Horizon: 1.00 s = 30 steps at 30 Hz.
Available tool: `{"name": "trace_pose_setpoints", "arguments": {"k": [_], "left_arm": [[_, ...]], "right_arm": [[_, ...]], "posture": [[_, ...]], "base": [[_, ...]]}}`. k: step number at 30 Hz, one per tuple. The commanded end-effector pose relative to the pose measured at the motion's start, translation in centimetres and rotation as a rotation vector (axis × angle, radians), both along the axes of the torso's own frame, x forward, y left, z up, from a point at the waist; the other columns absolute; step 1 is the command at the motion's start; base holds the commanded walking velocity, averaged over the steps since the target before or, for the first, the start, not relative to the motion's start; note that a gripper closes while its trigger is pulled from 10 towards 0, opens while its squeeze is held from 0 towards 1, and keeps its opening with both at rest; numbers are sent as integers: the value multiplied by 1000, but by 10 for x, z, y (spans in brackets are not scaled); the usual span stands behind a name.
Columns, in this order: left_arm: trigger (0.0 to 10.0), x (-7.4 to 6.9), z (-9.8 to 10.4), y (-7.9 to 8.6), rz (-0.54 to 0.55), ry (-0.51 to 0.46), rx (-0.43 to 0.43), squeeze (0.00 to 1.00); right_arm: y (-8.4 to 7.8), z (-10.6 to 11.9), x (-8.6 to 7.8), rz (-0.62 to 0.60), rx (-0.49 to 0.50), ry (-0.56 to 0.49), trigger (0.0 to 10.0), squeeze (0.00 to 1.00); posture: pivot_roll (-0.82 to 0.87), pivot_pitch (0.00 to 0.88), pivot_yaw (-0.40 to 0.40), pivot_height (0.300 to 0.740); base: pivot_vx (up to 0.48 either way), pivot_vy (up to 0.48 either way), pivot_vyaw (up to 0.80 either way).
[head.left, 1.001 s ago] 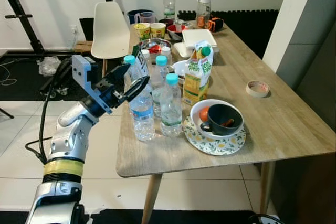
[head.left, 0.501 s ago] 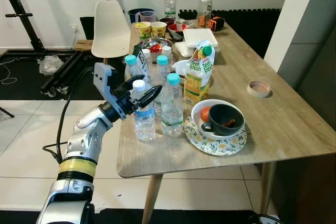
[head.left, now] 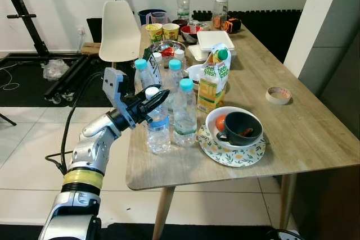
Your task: Restocking fridge
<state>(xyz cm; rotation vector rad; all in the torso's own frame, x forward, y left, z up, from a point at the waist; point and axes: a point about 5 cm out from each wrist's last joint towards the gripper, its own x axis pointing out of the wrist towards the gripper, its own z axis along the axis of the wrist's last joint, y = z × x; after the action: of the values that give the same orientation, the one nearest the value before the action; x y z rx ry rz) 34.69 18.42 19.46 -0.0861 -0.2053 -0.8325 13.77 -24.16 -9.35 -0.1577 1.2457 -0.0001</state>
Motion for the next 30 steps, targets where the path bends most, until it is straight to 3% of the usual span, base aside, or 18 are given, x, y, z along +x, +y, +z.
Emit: {"name": "trace_pose_setpoints", "arguments": {"k": [1,10,16,20,22,25,26,27,28,29,30], "left_arm": [[0,0,2,6,20,2,73,0],[0,-5,14,23,60,-31,131,0],[0,-28,31,38,-10,-98,91,0],[0,-58,66,77,13,-263,-166,0],[0,-66,71,100,114,-297,-211,0],[0,-68,69,114,181,-297,-230,0],[0,-70,64,134,294,-287,-269,0],[0,-70,64,134,294,-287,-269,0],[0,-73,55,158,429,-257,-310,0],[0,-80,35,192,636,-194,-371,0],[0,-80,35,192,636,-194,-371,0]], "right_arm": [[0,0,0,-3,-4,-1,10000,0],[0,0,0,-1,-6,-1,10000,0],[0,0,1,1,-7,-2,10000,0],[0,0,1,2,-8,-3,10000,0],[0,0,1,2,-9,-3,10000,0],[0,1,1,3,-9,-3,10000,0],[-1,1,1,4,-10,-3,10000,0],[-1,1,1,4,-10,-3,10000,0],[-1,1,2,4,-10,-3,10000,0],[-1,1,2,4,-11,-3,10000,0],[-1,1,2,4,-11,-3,10000,0]], "posture": [[-130,0,-1,740],[-130,0,-1,740],[-125,0,-1,740],[-121,0,-1,740],[-121,0,-1,740],[-113,0,-3,740],[-113,0,-3,740],[-113,0,-3,740],[-113,0,-3,740],[-114,0,1,740],[-114,0,1,740]], "base": [[0,0,0],[0,0,0],[0,0,0],[0,0,0],[0,0,0],[0,0,0],[0,0,0],[0,0,0],[0,0,0],[0,0,0],[0,0,0]]}}
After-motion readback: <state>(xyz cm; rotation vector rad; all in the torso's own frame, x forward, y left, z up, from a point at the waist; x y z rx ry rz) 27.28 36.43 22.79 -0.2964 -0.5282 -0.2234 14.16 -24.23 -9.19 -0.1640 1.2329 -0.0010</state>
